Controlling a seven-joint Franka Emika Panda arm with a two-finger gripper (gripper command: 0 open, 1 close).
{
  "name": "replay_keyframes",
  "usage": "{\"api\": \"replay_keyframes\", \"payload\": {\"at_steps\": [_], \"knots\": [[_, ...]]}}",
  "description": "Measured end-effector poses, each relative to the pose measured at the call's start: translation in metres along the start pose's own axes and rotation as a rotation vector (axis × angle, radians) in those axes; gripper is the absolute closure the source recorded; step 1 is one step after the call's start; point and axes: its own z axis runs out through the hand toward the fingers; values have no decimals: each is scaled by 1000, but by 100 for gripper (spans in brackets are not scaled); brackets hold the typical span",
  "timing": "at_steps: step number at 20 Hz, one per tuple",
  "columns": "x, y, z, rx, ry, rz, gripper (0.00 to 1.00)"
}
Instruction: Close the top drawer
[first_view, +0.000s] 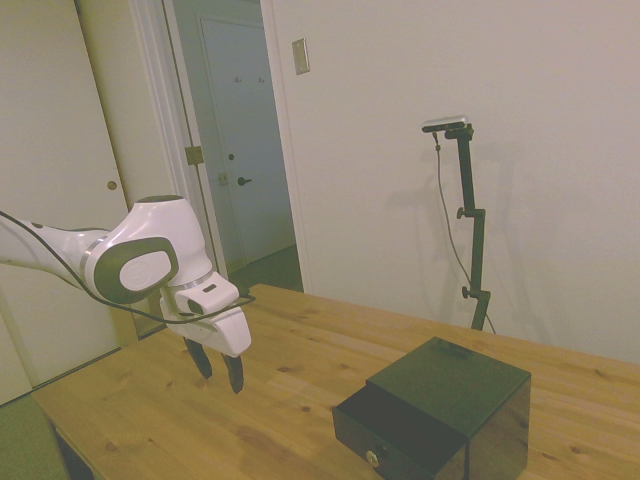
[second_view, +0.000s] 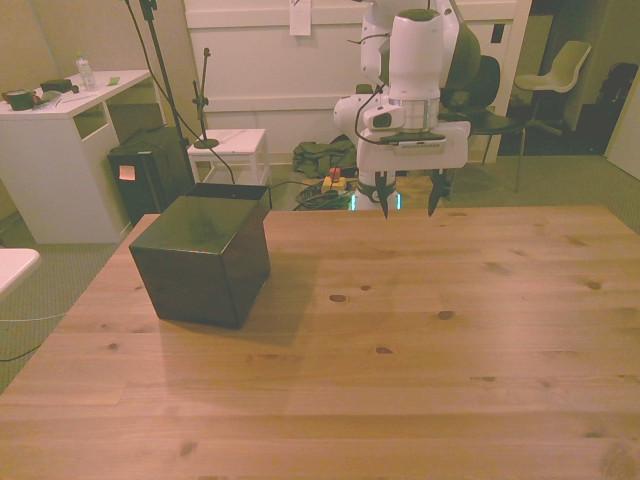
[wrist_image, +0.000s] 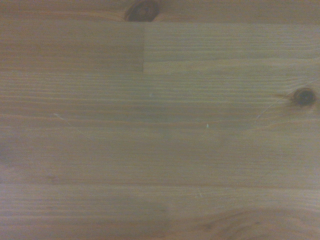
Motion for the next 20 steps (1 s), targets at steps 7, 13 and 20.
{"api": "replay_keyframes", "payload": {"at_steps": [7, 13, 20], "knots": [[13, 16, -4, 0, 7, 116, 0], [11, 59, -7, -38, 13, 229, 0], [44, 126, -18, -53, 45, 354, 0]]}}
